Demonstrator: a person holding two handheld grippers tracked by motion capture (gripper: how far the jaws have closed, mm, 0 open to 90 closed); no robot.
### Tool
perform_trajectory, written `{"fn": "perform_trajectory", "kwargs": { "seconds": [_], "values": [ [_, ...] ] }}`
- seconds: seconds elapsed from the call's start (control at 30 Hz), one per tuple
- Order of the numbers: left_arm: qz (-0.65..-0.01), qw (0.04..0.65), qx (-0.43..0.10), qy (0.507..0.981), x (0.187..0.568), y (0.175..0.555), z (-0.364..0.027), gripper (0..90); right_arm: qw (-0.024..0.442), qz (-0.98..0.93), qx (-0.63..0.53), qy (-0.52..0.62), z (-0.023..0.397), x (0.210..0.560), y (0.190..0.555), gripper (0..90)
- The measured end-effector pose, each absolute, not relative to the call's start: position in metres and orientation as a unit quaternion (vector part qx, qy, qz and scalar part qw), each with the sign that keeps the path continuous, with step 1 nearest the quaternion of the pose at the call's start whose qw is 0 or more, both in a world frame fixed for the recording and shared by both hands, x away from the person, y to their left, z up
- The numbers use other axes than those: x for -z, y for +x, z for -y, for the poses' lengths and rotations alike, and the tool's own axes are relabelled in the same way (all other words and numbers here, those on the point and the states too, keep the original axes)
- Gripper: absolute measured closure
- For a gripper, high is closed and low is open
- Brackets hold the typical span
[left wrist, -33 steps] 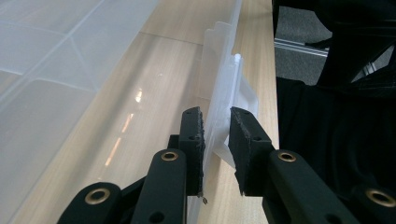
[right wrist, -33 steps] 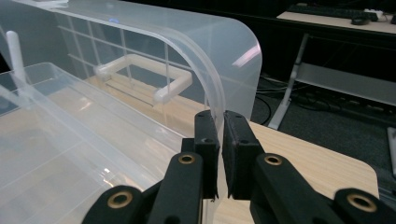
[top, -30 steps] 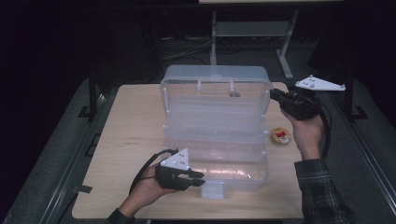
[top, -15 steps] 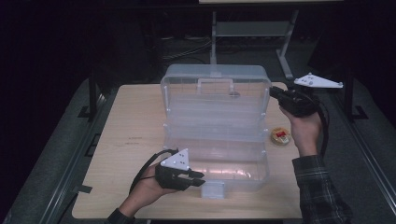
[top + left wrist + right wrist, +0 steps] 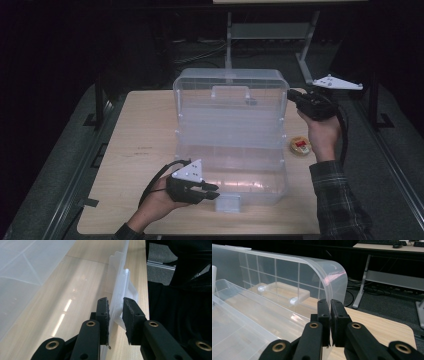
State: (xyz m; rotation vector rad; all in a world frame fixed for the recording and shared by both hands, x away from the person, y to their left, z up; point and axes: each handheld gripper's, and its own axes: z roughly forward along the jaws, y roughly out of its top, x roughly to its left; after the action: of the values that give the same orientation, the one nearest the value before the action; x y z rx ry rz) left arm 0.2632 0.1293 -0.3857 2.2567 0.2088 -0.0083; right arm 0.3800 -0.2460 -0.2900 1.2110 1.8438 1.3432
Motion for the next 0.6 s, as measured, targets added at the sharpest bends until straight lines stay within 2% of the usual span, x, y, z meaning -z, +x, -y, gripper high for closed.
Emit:
{"fn": "perform_trajectory", "kwargs": {
  "seconds": [0.6],
  "values": [
    [-0.081, 0.424, 0.004, 0.902, 0.386, 0.264, -0.129, 75.4, 0.262, -0.682, -0.501, 0.464, 0.245, 0.294, 0.401, 88.7]
  ]
}}
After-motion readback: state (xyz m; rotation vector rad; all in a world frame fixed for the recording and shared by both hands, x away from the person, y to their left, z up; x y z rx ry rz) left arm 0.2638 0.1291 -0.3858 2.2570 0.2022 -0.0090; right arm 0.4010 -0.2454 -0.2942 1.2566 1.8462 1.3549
